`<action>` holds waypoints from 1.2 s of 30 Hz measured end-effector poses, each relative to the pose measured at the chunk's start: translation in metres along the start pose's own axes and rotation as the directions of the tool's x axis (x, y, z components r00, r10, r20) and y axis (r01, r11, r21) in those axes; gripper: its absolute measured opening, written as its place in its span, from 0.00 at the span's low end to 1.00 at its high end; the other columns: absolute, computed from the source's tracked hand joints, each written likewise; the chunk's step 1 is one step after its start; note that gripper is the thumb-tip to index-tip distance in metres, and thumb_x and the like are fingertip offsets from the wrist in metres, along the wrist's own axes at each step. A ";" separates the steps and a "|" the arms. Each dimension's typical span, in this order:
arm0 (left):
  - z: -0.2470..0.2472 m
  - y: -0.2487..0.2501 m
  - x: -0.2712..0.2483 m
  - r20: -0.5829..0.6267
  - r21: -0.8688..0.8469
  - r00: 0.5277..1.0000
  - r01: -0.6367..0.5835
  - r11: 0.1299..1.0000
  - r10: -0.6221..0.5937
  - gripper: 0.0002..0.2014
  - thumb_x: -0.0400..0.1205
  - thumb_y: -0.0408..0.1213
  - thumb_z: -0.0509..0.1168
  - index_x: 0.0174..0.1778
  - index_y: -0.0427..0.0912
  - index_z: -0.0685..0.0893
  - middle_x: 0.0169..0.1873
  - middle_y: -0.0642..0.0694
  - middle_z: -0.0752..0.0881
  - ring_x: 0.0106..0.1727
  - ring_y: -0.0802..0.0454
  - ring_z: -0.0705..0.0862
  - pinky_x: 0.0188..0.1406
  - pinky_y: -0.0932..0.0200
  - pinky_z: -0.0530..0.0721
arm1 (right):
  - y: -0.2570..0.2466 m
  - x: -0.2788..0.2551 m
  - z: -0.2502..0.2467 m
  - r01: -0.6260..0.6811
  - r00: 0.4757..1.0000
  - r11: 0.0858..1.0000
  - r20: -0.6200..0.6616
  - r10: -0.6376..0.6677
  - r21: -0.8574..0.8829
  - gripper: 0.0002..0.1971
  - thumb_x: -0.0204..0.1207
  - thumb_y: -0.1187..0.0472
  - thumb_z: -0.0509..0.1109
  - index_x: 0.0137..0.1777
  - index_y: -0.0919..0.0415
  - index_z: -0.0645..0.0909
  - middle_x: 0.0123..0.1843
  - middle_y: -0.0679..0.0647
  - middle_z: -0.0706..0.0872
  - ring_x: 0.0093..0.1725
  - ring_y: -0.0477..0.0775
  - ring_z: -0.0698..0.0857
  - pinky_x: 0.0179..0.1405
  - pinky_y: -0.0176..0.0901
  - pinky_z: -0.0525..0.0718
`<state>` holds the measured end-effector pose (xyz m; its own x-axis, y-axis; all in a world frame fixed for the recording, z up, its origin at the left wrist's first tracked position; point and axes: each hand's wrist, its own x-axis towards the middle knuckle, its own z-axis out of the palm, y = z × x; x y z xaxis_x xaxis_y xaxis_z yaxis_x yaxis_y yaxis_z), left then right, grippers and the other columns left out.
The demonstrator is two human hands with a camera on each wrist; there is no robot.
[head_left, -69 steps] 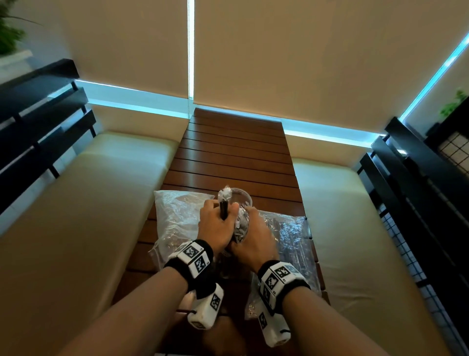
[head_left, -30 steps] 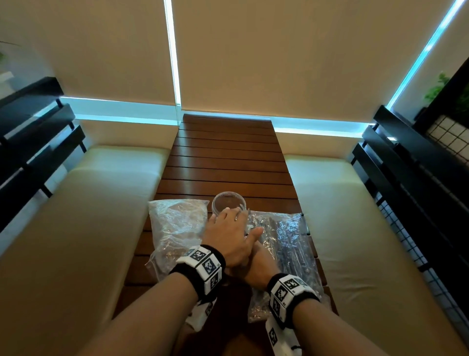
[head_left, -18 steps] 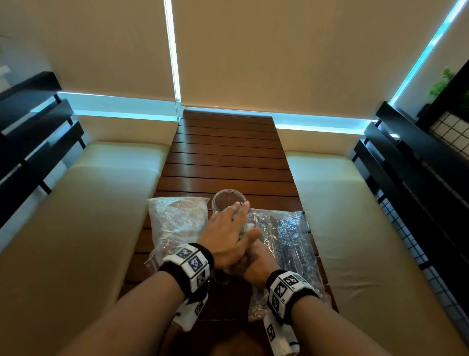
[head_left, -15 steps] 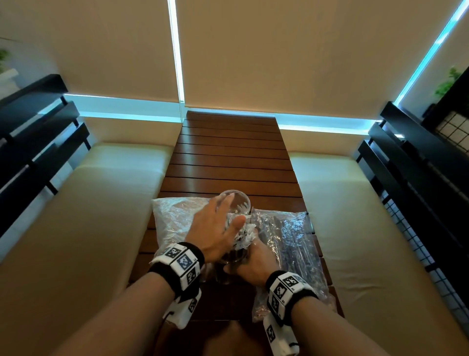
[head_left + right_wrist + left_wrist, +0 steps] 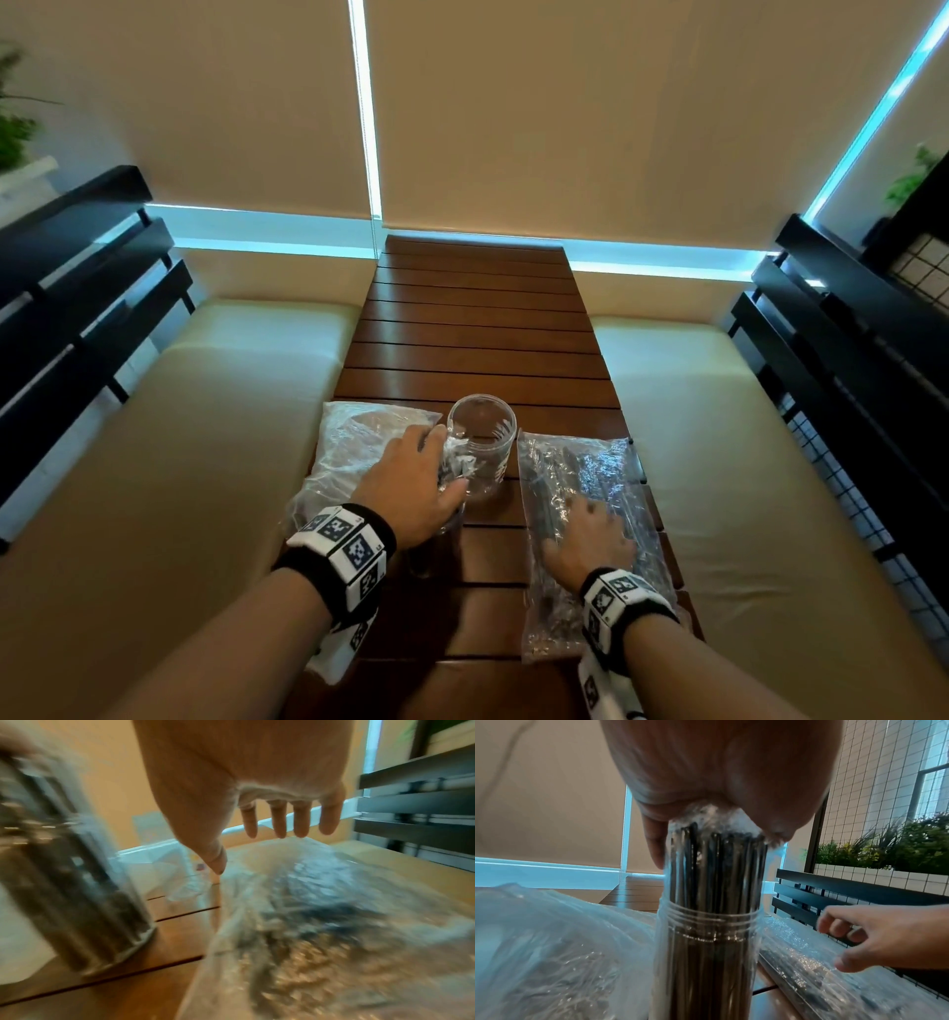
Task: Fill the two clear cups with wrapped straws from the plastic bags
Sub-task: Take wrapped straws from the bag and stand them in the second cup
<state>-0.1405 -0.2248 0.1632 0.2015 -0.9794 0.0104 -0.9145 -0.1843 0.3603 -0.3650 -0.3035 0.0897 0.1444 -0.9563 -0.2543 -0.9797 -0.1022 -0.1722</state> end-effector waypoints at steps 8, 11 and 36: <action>-0.001 0.002 0.000 -0.010 0.052 0.998 0.067 0.996 -0.067 0.39 0.79 0.67 0.54 0.82 0.50 0.56 0.79 0.45 0.64 0.78 0.45 0.66 0.70 0.41 0.77 | 0.076 -0.006 0.019 -0.106 0.927 0.994 0.357 0.113 -0.040 0.59 0.68 0.46 0.80 0.86 0.49 0.40 0.85 0.66 0.49 0.82 0.72 0.62 0.75 0.65 0.71; -0.007 0.014 -0.001 -0.148 0.161 0.989 0.042 0.986 -0.018 0.43 0.77 0.73 0.51 0.83 0.50 0.57 0.81 0.43 0.63 0.81 0.43 0.63 0.77 0.37 0.67 | 0.081 -0.010 0.027 0.024 0.987 0.992 0.160 -0.003 -0.126 0.32 0.79 0.65 0.65 0.80 0.53 0.57 0.77 0.63 0.66 0.74 0.66 0.73 0.67 0.61 0.78; 0.050 0.167 0.053 0.110 -0.343 0.970 0.240 0.908 -0.215 0.27 0.77 0.68 0.55 0.33 0.47 0.77 0.37 0.48 0.86 0.42 0.45 0.84 0.43 0.54 0.80 | 0.058 0.014 -0.111 0.256 0.961 0.717 -0.251 -0.115 0.649 0.09 0.85 0.51 0.62 0.47 0.54 0.73 0.40 0.48 0.83 0.43 0.54 0.81 0.40 0.43 0.73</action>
<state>-0.3004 -0.3115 0.1769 0.3540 -0.9197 -0.1696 -0.6617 -0.3745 0.6495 -0.4351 -0.3531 0.1815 0.2171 -0.9761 0.0145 -0.5750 -0.1398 -0.8061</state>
